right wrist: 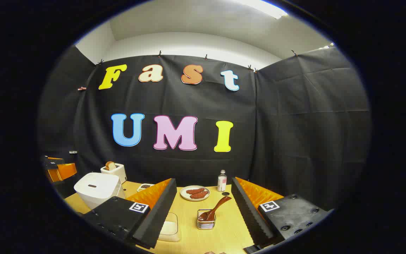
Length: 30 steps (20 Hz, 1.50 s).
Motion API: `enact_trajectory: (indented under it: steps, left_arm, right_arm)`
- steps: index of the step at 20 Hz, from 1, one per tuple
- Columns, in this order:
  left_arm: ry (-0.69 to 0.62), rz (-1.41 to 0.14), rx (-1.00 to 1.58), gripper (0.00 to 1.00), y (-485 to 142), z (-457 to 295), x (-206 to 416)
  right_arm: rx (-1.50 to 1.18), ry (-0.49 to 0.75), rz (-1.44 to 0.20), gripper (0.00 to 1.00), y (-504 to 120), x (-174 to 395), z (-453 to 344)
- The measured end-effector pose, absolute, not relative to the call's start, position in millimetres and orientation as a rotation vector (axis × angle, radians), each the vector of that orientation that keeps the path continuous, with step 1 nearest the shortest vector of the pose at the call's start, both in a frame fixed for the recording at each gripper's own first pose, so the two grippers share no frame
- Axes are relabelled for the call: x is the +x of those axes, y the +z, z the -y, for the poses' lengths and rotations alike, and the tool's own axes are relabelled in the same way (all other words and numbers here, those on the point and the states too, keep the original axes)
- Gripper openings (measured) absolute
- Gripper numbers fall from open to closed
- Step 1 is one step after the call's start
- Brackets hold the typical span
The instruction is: Close the left gripper, press the button to open the rice cooker; take a wooden spoon from the chopstick holder with the right hand, scoop a spoonful of rice and pour it into the rice cooker, then put the wooden spoon back into the chopstick holder.
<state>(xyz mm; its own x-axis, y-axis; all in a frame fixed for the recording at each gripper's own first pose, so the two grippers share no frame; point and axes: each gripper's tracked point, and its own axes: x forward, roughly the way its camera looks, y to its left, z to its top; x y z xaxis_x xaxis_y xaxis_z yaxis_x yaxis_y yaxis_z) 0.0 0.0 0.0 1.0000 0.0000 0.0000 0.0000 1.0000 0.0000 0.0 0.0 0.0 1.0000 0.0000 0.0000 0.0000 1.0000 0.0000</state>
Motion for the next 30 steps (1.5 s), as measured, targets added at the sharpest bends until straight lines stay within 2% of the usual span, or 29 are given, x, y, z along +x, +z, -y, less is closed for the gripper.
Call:
enact_trajectory:
  steps: [4, 11, 17, 27, 30]
  left_arm:
    - [-0.006, 0.038, 0.045, 0.97, 8.5, -16.7, -21.3]
    - [0.009, 0.074, 0.056, 0.97, 16.7, -28.6, -31.5]
    - [0.079, 0.061, 0.022, 0.96, 11.9, -36.3, -13.6]
    - [0.169, -0.020, 0.017, 0.97, 0.1, -72.1, 41.4]
    - [0.177, -0.037, 0.035, 0.91, -1.1, -83.3, 60.9]
  right_arm:
    - [0.018, -0.009, -0.012, 0.98, -3.5, -15.9, -18.5]
    - [0.061, 0.035, 0.000, 0.98, -3.7, -8.7, -44.5]
    - [0.038, 0.080, -0.006, 0.98, -15.9, 14.0, -30.7]
    - [0.045, 0.071, -0.069, 0.98, -41.7, 48.4, -12.6]
    - [0.042, 0.055, -0.084, 0.98, -48.3, 51.4, -6.5]
